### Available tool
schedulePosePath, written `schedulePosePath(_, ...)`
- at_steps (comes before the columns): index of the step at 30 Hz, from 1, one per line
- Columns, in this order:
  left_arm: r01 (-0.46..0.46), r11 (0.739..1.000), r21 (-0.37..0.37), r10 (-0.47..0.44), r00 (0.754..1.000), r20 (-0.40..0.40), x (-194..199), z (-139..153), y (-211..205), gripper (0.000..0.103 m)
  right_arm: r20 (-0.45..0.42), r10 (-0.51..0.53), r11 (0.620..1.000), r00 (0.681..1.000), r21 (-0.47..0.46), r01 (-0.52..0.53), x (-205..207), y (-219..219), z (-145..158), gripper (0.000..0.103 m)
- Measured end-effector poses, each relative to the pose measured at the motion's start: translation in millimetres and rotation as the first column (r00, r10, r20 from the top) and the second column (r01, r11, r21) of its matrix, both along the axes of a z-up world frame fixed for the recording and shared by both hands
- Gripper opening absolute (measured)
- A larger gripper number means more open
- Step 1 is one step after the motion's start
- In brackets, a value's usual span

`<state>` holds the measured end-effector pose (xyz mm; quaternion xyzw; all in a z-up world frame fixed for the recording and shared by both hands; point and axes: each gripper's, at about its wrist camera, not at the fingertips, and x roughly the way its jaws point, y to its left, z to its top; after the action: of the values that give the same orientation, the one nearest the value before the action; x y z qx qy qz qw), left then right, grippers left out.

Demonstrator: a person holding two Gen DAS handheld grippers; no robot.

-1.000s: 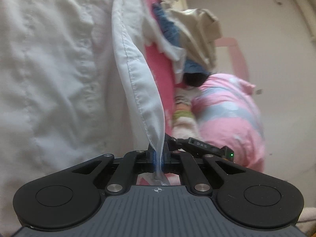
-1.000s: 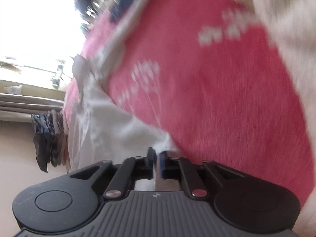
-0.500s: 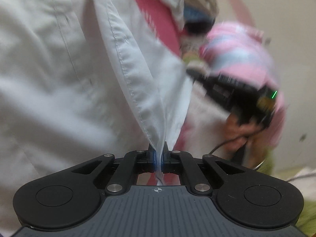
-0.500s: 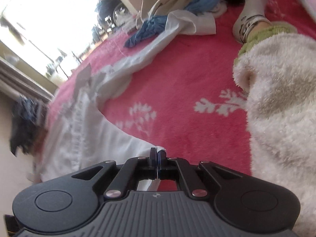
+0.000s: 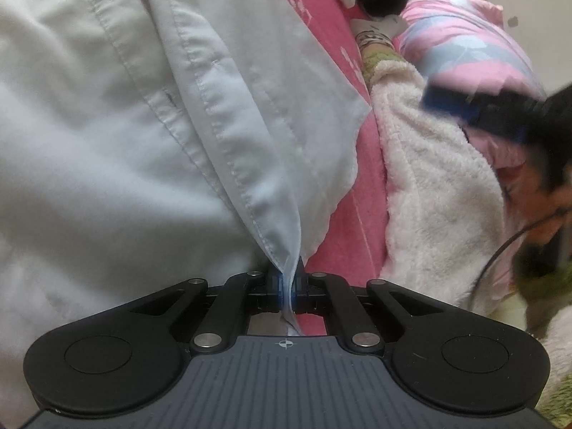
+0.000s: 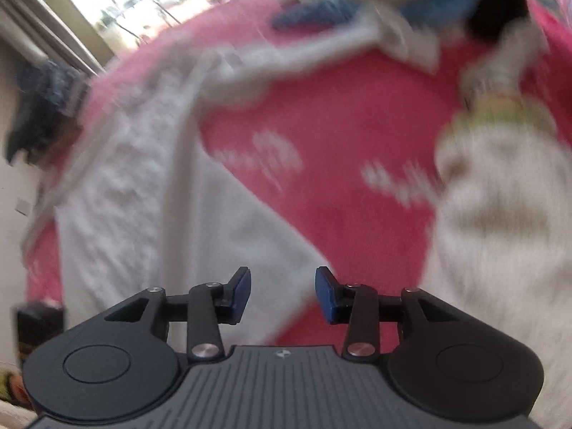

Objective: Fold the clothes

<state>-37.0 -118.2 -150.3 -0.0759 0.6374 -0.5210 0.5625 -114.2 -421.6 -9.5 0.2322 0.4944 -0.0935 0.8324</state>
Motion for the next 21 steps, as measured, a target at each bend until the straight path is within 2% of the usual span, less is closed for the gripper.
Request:
schedulePosePath(2, 0.008, 1.0, 0.001, -0.008, 1.0, 0.019, -2, -2, -2, 0.002, 0.111, 0.036, 0.998, 0.993, 0.046, -0.041, 29, 0, 16, 0.043)
schedulePosePath(4, 0.017, 1.0, 0.002, -0.017, 0.999, 0.038, -3, -1, 2, 0.002, 0.222, 0.063, 0.989, 0.973, 0.114, -0.09, 66, -1, 27, 0.043)
schedulePosePath(7, 0.03, 1.0, -0.001, -0.03, 0.996, 0.082, -7, 1, -4, 0.002, 0.344, 0.071, 0.964, 0.936, 0.216, -0.153, 139, -4, 22, 0.042)
schedulePosePath(11, 0.057, 0.998, -0.011, -0.055, 0.99, 0.13, -13, 4, -11, 0.002, 0.329, 0.031, 0.949, 0.944, 0.287, -0.131, 256, -9, -18, 0.042)
schedulePosePath(14, 0.086, 0.996, -0.021, -0.082, 0.984, 0.158, -15, 5, -15, 0.002, 0.253, -0.007, 0.95, 0.967, 0.302, -0.072, 325, -15, -59, 0.042)
schedulePosePath(18, 0.116, 0.992, -0.043, -0.107, 0.98, 0.165, -16, 3, -16, 0.002, 0.168, -0.075, 0.943, 0.983, 0.332, 0.015, 386, -21, -103, 0.043)
schedulePosePath(21, 0.128, 0.99, -0.058, -0.118, 0.982, 0.151, -16, -1, -17, 0.002, 0.13, -0.09, 0.935, 0.987, 0.352, 0.039, 411, -23, -124, 0.043)
